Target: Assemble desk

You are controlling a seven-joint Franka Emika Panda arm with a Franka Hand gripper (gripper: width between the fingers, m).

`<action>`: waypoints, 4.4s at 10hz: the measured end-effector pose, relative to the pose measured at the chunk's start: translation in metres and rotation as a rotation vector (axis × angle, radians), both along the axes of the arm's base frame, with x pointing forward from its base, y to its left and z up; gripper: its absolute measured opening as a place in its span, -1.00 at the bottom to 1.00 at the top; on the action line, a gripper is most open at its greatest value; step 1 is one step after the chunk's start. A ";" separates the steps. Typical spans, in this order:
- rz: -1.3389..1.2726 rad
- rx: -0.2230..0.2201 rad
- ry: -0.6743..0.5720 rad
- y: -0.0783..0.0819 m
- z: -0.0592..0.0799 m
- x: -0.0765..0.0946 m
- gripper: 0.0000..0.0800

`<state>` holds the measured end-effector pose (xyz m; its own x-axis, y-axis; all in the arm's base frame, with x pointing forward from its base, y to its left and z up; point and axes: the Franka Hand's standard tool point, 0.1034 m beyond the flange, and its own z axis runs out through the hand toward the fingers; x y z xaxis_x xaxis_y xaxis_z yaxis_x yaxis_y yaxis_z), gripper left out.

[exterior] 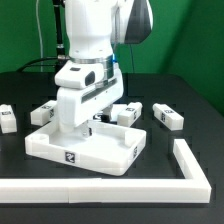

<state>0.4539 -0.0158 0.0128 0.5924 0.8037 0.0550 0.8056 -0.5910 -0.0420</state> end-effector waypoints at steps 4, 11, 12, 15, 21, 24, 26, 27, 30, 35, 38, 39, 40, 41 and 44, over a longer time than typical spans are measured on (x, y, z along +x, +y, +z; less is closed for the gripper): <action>-0.016 0.002 -0.007 0.027 -0.001 -0.005 0.63; -0.018 0.002 -0.009 0.026 -0.001 -0.005 -0.85; -0.018 0.002 -0.009 0.026 -0.001 -0.005 -0.85; -0.018 0.002 -0.009 0.026 -0.001 -0.005 -0.85; 0.301 -0.005 -0.062 0.047 0.003 0.004 -0.85; 0.354 0.003 -0.084 0.070 0.003 -0.001 -0.85; 0.352 0.003 -0.083 0.069 0.002 -0.002 -0.85; 0.361 0.002 -0.085 0.070 0.003 -0.001 -0.85; 0.430 -0.003 -0.072 0.068 0.002 0.019 -0.85; 0.456 -0.004 -0.068 0.061 0.000 0.016 -0.85; 0.576 -0.031 -0.089 0.045 0.000 0.030 -0.85; 0.575 -0.028 -0.098 0.052 0.000 0.048 -0.85; 0.564 -0.025 -0.089 0.056 0.000 0.063 -0.85; 0.559 -0.027 -0.100 0.056 0.000 0.072 -0.85; 0.558 -0.027 -0.099 0.055 0.000 0.071 -0.85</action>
Offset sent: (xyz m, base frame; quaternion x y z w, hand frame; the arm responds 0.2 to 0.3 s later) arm 0.0000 0.0000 0.0000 0.0000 0.0000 0.0000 1.0000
